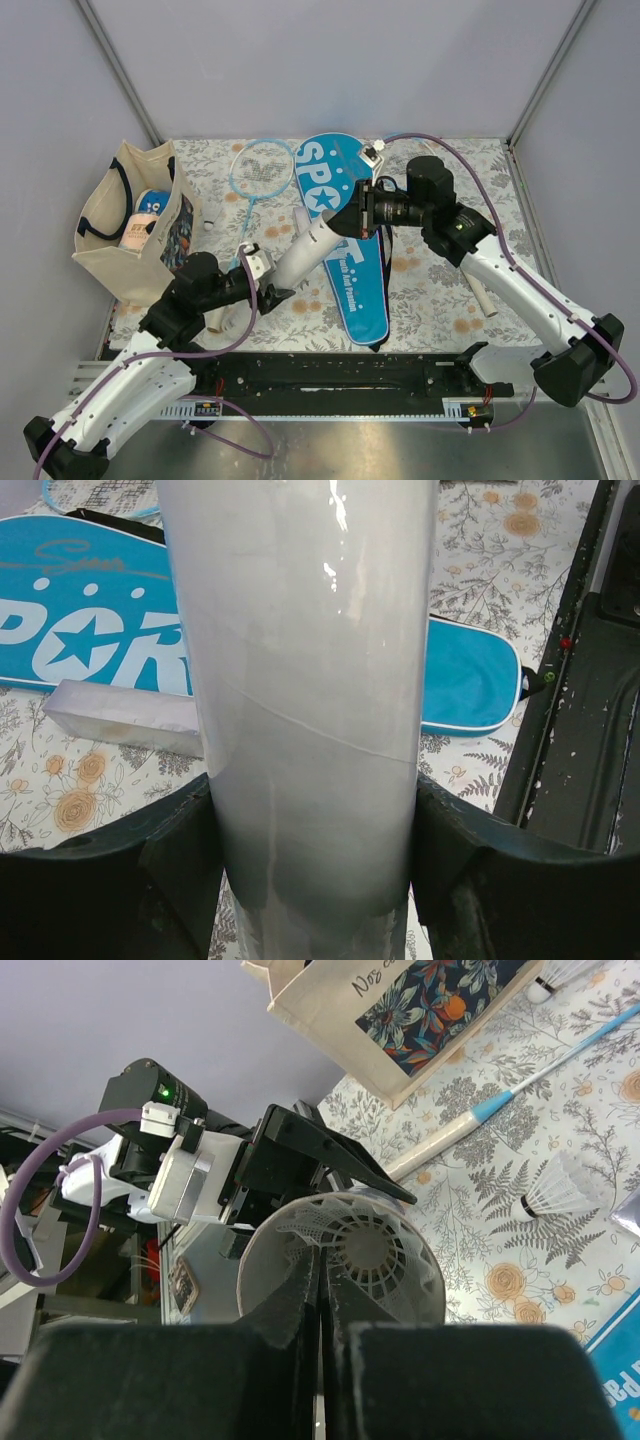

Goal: Pack up the badminton gear

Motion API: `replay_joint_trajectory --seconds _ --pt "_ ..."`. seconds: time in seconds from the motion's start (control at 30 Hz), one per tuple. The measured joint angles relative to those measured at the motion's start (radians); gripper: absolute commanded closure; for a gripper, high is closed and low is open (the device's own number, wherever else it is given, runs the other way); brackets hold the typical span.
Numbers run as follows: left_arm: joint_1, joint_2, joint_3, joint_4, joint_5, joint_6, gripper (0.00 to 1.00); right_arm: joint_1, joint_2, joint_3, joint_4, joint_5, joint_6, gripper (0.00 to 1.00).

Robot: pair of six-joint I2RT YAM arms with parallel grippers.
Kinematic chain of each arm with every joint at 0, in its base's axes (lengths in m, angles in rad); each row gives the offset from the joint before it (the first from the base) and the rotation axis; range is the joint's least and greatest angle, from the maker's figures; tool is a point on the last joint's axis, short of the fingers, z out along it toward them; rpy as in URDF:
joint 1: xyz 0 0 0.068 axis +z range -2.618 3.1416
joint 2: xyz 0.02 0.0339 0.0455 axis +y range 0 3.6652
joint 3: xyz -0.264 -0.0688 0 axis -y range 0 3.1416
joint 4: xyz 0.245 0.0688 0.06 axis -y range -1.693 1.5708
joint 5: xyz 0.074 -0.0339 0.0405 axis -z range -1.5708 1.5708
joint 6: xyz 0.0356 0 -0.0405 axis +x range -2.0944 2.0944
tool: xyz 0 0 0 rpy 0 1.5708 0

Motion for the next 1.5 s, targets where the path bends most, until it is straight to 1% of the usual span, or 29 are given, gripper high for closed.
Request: replay_joint_trajectory --seconds 0.1,0.13,0.27,0.33,0.4,0.6,0.7,0.87,1.03,1.17,1.23,1.33,1.5 --pt "0.000 0.000 0.000 -0.013 0.006 0.015 0.60 0.012 0.014 -0.002 0.000 -0.013 -0.005 1.00" --pt "0.000 0.000 0.000 -0.019 0.008 0.018 0.60 0.016 0.017 -0.002 -0.002 -0.014 -0.007 0.98" --pt "0.000 -0.002 0.000 -0.030 0.008 0.024 0.60 0.020 0.023 -0.003 -0.005 -0.014 -0.009 0.78" --pt "-0.001 -0.002 -0.001 -0.034 0.007 0.024 0.60 0.021 0.024 -0.003 -0.011 -0.008 -0.009 0.65" --pt "-0.003 -0.002 -0.002 -0.043 0.008 0.023 0.60 0.021 0.024 -0.003 -0.027 0.013 -0.008 0.56" --pt "-0.004 -0.003 -0.010 -0.062 0.000 0.016 0.60 0.019 0.018 -0.003 -0.058 0.098 0.002 0.43" --pt "-0.004 -0.008 -0.012 -0.062 -0.009 0.009 0.60 0.010 0.003 -0.002 -0.069 0.126 0.010 0.39" --pt "-0.004 -0.023 -0.013 -0.043 -0.015 0.001 0.60 -0.024 -0.043 -0.002 -0.086 0.138 0.027 0.39" --pt "-0.004 -0.025 -0.013 -0.015 -0.022 -0.012 0.60 -0.122 -0.097 -0.002 -0.101 0.159 0.047 0.38" --pt "-0.004 -0.042 -0.014 0.000 -0.024 -0.014 0.60 -0.192 -0.126 -0.004 -0.108 0.210 0.048 0.38" --pt "-0.004 -0.058 -0.021 0.015 -0.022 -0.015 0.59 -0.212 -0.128 -0.010 -0.112 0.280 0.029 0.38" --pt "-0.004 -0.073 -0.023 0.023 -0.018 -0.023 0.59 -0.224 -0.100 -0.021 -0.139 0.453 -0.019 0.37" --pt "-0.004 -0.097 -0.025 0.042 -0.006 -0.047 0.59 -0.228 0.051 -0.031 -0.173 0.765 -0.092 0.37"
